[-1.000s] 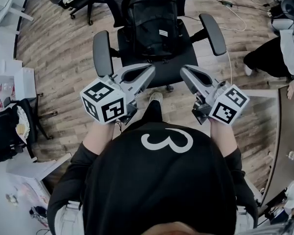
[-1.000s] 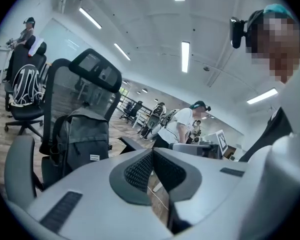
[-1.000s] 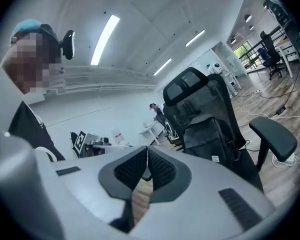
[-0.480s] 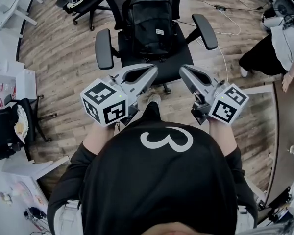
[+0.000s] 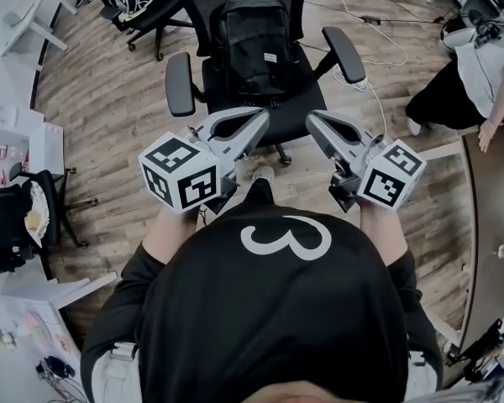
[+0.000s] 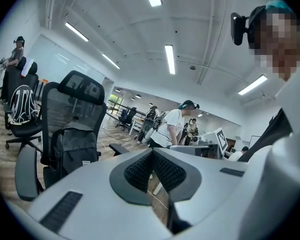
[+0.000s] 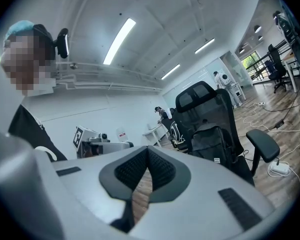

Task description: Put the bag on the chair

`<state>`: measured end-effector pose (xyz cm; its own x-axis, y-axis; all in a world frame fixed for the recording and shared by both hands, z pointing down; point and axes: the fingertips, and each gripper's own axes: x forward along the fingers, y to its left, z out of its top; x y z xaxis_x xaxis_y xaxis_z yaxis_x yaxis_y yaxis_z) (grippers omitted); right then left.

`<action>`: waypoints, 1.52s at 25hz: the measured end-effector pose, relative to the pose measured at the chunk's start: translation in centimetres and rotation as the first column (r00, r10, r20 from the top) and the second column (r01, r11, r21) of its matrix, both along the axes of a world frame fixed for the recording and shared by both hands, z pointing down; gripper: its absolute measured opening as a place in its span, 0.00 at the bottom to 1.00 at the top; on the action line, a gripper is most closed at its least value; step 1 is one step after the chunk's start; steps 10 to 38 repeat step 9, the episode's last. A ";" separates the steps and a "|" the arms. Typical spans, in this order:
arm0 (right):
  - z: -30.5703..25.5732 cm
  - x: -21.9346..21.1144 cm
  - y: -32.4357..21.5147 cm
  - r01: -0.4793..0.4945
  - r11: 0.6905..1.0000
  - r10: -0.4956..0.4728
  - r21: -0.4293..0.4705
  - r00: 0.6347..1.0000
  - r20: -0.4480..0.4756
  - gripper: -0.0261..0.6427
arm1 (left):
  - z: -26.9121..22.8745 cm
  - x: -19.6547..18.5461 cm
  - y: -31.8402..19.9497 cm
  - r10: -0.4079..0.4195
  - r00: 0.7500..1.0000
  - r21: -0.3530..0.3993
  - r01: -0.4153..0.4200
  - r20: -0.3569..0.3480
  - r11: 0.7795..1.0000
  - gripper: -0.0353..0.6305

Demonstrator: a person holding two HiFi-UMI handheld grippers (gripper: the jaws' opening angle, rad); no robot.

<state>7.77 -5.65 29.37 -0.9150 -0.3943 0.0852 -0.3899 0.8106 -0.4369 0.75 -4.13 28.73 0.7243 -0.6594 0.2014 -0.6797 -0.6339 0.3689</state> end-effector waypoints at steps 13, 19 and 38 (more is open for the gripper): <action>-1.1 0.4 1.3 0.015 1.000 -0.015 0.023 1.000 -0.004 0.08 | -1.1 0.9 1.4 0.014 1.000 0.029 -0.015 0.017 0.999 0.08; -1.1 0.4 1.3 0.015 1.000 -0.015 0.023 1.000 -0.004 0.08 | -1.1 0.9 1.4 0.014 1.000 0.029 -0.015 0.017 0.999 0.08; -1.1 0.4 1.3 0.015 1.000 -0.015 0.023 1.000 -0.004 0.08 | -1.1 0.9 1.4 0.014 1.000 0.029 -0.015 0.017 0.999 0.08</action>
